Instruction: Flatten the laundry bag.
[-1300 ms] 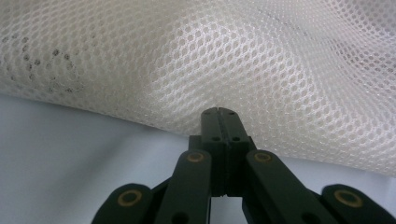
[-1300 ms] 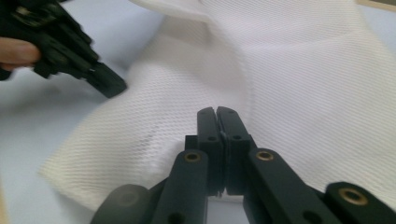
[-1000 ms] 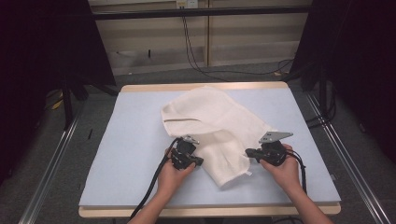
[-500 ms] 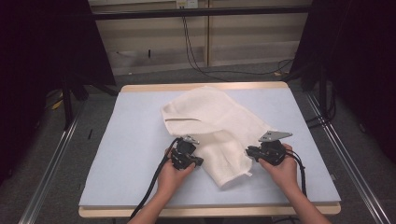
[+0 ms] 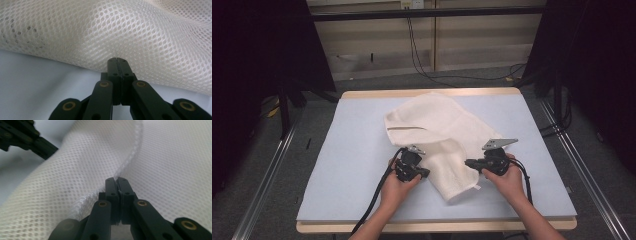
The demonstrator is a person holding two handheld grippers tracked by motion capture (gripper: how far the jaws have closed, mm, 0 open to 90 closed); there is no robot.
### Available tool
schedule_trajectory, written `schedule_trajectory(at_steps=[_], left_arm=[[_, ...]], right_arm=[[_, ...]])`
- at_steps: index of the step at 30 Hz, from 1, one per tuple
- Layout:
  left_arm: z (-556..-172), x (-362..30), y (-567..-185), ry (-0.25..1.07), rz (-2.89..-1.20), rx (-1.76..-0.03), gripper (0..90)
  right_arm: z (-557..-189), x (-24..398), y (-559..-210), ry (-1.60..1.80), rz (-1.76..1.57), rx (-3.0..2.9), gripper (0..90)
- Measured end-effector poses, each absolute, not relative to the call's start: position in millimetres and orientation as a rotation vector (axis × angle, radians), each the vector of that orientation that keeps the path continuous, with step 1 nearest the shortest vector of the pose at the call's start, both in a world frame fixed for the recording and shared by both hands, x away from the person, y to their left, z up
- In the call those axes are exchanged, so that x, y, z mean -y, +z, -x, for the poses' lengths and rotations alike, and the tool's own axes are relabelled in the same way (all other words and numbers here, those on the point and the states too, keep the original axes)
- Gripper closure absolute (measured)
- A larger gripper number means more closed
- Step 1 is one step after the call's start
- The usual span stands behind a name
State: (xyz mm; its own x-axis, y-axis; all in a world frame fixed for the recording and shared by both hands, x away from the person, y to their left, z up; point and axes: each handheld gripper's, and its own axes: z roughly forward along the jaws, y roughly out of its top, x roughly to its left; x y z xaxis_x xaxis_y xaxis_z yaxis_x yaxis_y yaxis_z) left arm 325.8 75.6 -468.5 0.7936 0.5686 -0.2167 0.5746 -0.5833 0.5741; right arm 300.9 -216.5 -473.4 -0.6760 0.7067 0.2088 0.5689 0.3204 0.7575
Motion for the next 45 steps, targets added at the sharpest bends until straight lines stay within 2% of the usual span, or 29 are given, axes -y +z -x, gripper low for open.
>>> schedule_trajectory(at_steps=[2, 3, 11, 18, 30, 33, 34, 36, 40, 45], left_arm=[[-325.7, -76.8, -467.2, -0.017, -2.309, -0.846, 80.0], [-324.3, -78.0, -462.2, -0.027, -2.244, -0.874, 77.7], [-320.8, -80.4, -444.6, -0.042, -2.092, -0.843, 54.7], [-318.3, -70.5, -441.8, -0.044, -2.063, -0.812, 45.8], [-320.4, -54.5, -442.8, -0.069, -2.048, -0.780, 62.1], [-320.5, -52.8, -442.5, -0.025, -2.101, -0.799, 73.7], [-320.5, -52.3, -442.1, -0.025, -2.101, -0.798, 75.2], [-321.2, -52.3, -442.6, -0.059, -2.084, -0.790, 84.2], [-322.6, -52.7, -441.0, -0.073, -2.102, -0.784, 87.0], [-324.0, -63.3, -438.8, -0.067, -2.114, -0.823, 87.4]], right_arm=[[-296.8, 208.1, -467.7, 1.310, -1.116, -2.437, 88.3], [-294.0, 203.4, -464.4, 1.306, -1.082, -2.437, 88.3], [-280.9, 170.9, -455.4, 1.315, -0.882, -2.510, 88.3], [-276.2, 154.4, -461.4, 1.264, -0.812, -2.558, 88.2], [-275.6, 149.8, -462.6, 1.268, -0.791, -2.554, 88.0], [-274.8, 149.3, -462.5, 1.263, -0.772, -2.561, 87.6], [-274.5, 149.3, -462.9, 1.266, -0.773, -2.557, 87.4], [-274.2, 149.5, -463.3, 1.273, -0.776, -2.551, 86.7], [-274.4, 150.2, -463.3, 1.293, -0.782, -2.544, 85.8], [-272.6, 156.6, -459.5, 1.355, -0.804, -2.508, 72.7]])
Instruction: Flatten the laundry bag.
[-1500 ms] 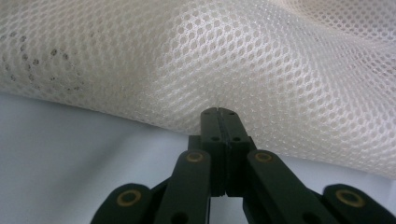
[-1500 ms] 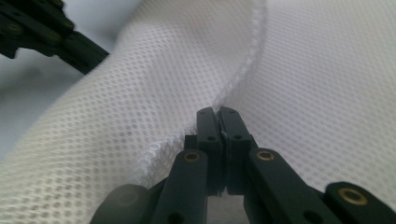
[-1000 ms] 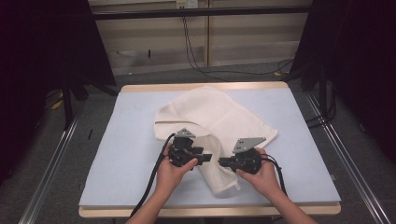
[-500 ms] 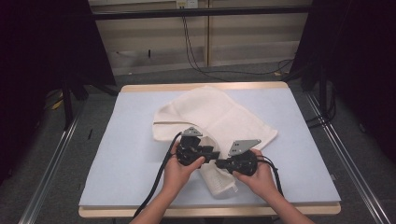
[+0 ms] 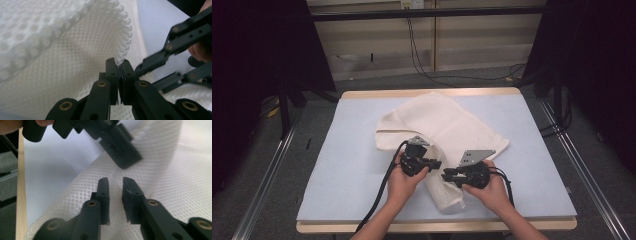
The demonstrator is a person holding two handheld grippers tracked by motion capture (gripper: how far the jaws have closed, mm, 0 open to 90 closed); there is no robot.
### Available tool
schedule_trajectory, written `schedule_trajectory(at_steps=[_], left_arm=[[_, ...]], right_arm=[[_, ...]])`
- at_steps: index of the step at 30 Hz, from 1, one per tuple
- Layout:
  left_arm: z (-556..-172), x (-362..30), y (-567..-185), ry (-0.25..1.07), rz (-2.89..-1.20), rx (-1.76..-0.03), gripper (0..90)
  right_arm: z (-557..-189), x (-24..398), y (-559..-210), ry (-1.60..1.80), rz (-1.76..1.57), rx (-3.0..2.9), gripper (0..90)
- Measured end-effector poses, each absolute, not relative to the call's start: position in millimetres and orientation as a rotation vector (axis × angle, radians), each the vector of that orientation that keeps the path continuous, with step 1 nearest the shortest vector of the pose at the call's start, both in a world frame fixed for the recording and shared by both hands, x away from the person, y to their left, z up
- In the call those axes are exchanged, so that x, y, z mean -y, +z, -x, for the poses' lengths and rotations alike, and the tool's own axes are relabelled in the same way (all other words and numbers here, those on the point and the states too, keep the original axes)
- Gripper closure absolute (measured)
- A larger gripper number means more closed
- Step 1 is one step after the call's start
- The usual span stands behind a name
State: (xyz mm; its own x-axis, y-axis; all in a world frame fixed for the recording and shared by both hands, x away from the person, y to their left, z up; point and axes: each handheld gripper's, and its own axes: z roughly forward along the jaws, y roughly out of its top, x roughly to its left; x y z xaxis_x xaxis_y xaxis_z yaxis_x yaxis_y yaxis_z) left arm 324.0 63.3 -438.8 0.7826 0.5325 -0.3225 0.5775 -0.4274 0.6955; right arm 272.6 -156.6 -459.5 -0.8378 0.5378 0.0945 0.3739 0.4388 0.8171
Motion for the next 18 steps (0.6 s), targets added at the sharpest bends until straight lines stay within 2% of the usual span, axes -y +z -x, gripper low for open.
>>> schedule_trajectory(at_steps=[2, 3, 4, 8, 14, 18], left_arm=[[-324.2, -70.8, -438.1, -0.065, -2.111, -0.832, 87.4], [-324.2, -70.8, -438.1, -0.065, -2.111, -0.832, 87.4], [-323.7, -78.4, -437.3, -0.079, -2.114, -0.833, 87.4], [-321.6, -92.3, -437.0, -0.079, -2.111, -0.849, 87.4], [-318.9, -109.4, -435.6, -0.077, -2.105, -0.867, 87.3], [-317.3, -121.0, -434.5, -0.079, -2.102, -0.870, 87.3]], right_arm=[[-272.2, 165.6, -456.5, 1.374, -0.841, -2.487, 66.9], [-272.2, 165.6, -456.5, 1.374, -0.841, -2.487, 66.9], [-272.9, 176.7, -454.7, 1.381, -0.892, -2.445, 62.0], [-275.2, 193.8, -458.1, 1.340, -0.960, -2.422, 56.8], [-278.5, 189.4, -478.5, 1.124, -0.952, -2.508, 43.7], [-279.9, 185.7, -483.8, 1.096, -0.969, -2.501, 43.0]])
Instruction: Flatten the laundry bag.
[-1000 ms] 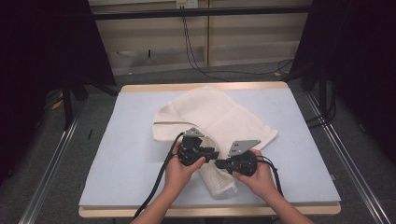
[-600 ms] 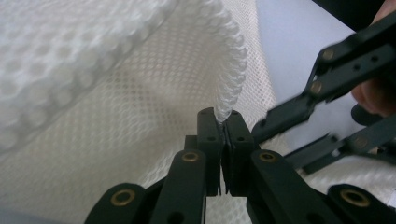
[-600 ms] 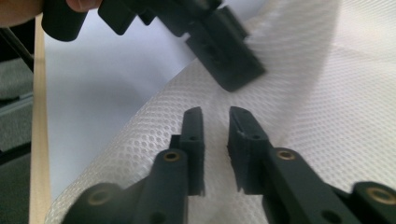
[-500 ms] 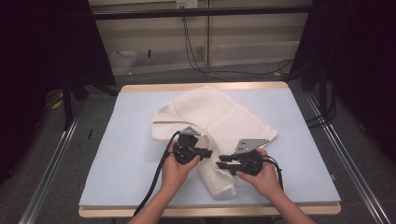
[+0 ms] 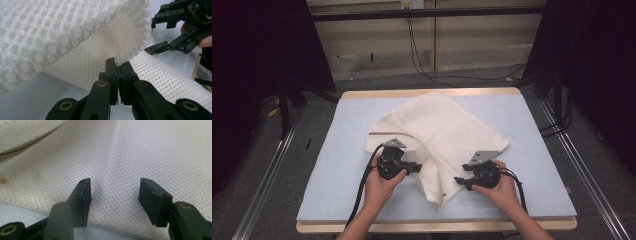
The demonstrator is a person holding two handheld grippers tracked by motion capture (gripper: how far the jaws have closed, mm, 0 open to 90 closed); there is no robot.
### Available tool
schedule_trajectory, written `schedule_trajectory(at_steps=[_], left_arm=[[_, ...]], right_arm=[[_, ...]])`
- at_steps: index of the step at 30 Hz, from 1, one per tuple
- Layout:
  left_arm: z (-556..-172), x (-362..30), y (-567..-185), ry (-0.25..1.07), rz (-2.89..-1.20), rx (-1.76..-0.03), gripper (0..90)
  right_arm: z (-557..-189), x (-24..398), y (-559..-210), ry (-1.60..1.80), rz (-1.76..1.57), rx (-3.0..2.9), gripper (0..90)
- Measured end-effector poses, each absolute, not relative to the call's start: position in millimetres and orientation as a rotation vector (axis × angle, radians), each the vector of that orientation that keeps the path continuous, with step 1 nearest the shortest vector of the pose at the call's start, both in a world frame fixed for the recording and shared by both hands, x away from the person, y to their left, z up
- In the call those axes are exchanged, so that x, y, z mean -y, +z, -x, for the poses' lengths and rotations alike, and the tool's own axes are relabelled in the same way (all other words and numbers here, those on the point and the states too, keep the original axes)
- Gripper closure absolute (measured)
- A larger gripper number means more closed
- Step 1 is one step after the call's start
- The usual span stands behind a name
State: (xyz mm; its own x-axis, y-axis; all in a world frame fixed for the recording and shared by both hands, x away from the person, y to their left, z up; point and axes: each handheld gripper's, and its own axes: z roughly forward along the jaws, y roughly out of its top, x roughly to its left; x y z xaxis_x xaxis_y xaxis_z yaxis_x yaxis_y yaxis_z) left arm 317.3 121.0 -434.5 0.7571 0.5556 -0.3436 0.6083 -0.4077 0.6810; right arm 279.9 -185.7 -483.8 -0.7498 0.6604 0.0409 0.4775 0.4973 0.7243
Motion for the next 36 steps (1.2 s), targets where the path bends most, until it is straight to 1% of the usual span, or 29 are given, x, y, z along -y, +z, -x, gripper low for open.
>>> schedule_trajectory(at_steps=[5, 7, 9, 10, 11, 12, 13, 14, 15, 17, 23, 36], left_arm=[[-313.3, -130.3, -434.9, -0.066, -2.094, -0.881, 87.1], [-311.8, -131.7, -435.5, -0.067, -2.096, -0.884, 87.1], [-310.3, -132.4, -435.8, -0.063, -2.098, -0.886, 87.1], [-309.8, -132.6, -435.6, -0.061, -2.103, -0.887, 87.0], [-309.9, -133.0, -436.0, -0.060, -2.106, -0.884, 87.0], [-310.5, -133.5, -436.8, -0.062, -2.108, -0.879, 87.0], [-310.5, -133.5, -436.8, -0.062, -2.108, -0.879, 87.0], [-310.6, -133.1, -437.8, -0.062, -2.105, -0.889, 86.9], [-310.7, -132.7, -438.7, -0.070, -2.102, -0.888, 86.9], [-310.0, -131.5, -439.2, -0.056, -2.106, -0.887, 87.0], [-309.2, -134.8, -438.9, -0.053, -2.105, -0.892, 86.9], [-305.8, -142.0, -449.9, -0.082, -2.111, -0.937, 86.2]], right_arm=[[-276.8, 180.6, -483.6, 1.055, -1.017, -2.469, 45.3], [-275.4, 176.9, -480.9, 1.024, -1.042, -2.477, 49.4], [-275.0, 173.6, -478.5, 0.995, -1.054, -2.476, 49.9], [-274.8, 172.5, -478.0, 1.017, -1.064, -2.473, 52.2], [-274.3, 170.9, -478.5, 1.039, -1.054, -2.483, 59.9], [-273.5, 168.3, -478.7, 1.029, -1.007, -2.501, 64.1], [-273.5, 168.3, -478.7, 1.029, -1.007, -2.501, 64.1], [-272.3, 164.2, -477.5, 1.009, -0.970, -2.525, 78.8], [-272.9, 163.9, -477.0, 1.002, -0.968, -2.528, 86.0], [-274.9, 164.6, -477.8, 1.020, -0.992, -2.525, 89.7], [-280.4, 171.3, -475.1, 1.012, -1.065, -2.489, 90.0], [-303.4, 217.0, -465.9, 1.004, -1.214, -2.303, 90.0]])
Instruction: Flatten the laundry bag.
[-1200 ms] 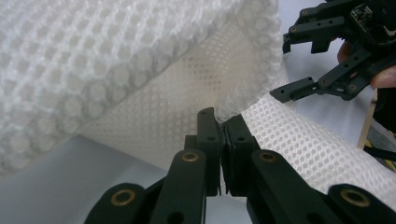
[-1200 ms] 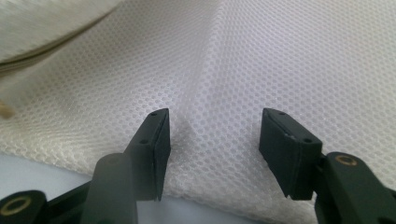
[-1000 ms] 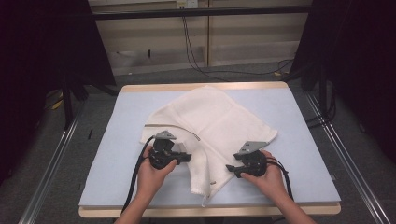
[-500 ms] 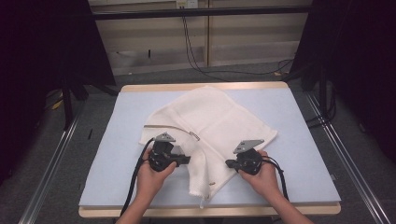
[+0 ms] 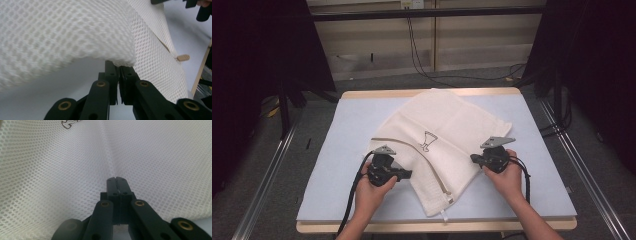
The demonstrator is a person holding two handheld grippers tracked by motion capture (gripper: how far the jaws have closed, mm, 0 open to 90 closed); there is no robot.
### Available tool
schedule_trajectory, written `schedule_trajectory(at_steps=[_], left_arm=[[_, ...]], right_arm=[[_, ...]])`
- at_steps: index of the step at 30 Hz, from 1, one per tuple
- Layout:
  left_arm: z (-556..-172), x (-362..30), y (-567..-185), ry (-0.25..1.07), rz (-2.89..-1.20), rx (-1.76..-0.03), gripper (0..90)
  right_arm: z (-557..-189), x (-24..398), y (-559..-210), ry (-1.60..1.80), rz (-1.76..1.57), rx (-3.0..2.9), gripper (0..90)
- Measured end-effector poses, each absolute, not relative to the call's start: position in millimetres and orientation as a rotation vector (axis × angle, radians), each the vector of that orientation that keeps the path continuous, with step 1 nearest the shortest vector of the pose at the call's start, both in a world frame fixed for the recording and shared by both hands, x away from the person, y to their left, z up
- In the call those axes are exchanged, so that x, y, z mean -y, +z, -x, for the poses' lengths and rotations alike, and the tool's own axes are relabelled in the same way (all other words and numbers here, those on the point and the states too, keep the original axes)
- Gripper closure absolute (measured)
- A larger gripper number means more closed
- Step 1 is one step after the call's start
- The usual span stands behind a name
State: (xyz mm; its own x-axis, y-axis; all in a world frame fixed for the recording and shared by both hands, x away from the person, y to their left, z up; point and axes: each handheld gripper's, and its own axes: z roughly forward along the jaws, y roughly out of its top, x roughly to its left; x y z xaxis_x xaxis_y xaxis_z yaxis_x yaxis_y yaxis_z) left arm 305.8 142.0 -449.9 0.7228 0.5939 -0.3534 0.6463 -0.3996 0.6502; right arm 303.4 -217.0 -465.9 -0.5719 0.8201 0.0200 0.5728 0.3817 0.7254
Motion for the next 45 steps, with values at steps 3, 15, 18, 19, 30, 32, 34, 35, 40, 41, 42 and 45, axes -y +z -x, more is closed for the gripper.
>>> schedule_trajectory(at_steps=[3, 15, 18, 19, 30, 32, 34, 35, 40, 41, 42, 45], left_arm=[[-304.5, -143.7, -451.0, -0.086, -2.127, -0.942, 85.7], [-302.2, -154.8, -458.7, -0.128, -2.131, -0.989, 79.5], [-302.9, -158.1, -458.9, -0.100, -2.135, -1.001, 67.0], [-302.9, -159.2, -458.9, -0.109, -2.131, -1.002, 64.0], [-311.0, -177.0, -460.6, -0.050, -2.185, -1.063, 27.3], [-313.7, -182.1, -458.6, -0.018, -2.187, -1.075, 23.3], [-315.4, -184.8, -457.8, 0.014, -2.164, -1.090, 22.0], [-316.6, -186.5, -457.6, 0.041, -2.156, -1.093, 21.2], [-325.1, -200.2, -450.9, 0.090, -2.154, -1.099, 26.1], [-326.9, -202.2, -449.0, 0.099, -2.150, -1.097, 26.8], [-328.8, -204.0, -447.0, 0.112, -2.144, -1.099, 27.6], [-336.0, -204.9, -444.0, 0.171, -2.142, -1.084, 29.1]], right_arm=[[-306.9, 221.0, -466.4, 0.980, -1.212, -2.292, 90.0], [-316.2, 230.9, -469.1, 0.977, -1.287, -2.252, 90.0], [-317.7, 229.4, -470.9, 0.954, -1.277, -2.259, 90.0], [-317.8, 229.2, -470.8, 0.955, -1.286, -2.259, 90.0], [-319.7, 239.2, -469.2, 0.945, -1.293, -2.210, 90.0], [-319.6, 238.1, -469.9, 0.927, -1.271, -2.212, 90.0], [-319.6, 236.5, -470.2, 0.914, -1.255, -2.222, 90.0], [-319.5, 235.8, -470.5, 0.904, -1.256, -2.220, 90.0], [-319.7, 236.5, -472.1, 0.919, -1.251, -2.232, 90.0], [-319.6, 236.4, -472.0, 0.919, -1.245, -2.233, 90.0], [-319.4, 236.1, -472.2, 0.914, -1.239, -2.235, 90.0], [-318.3, 234.9, -474.0, 0.909, -1.225, -2.231, 88.6]])
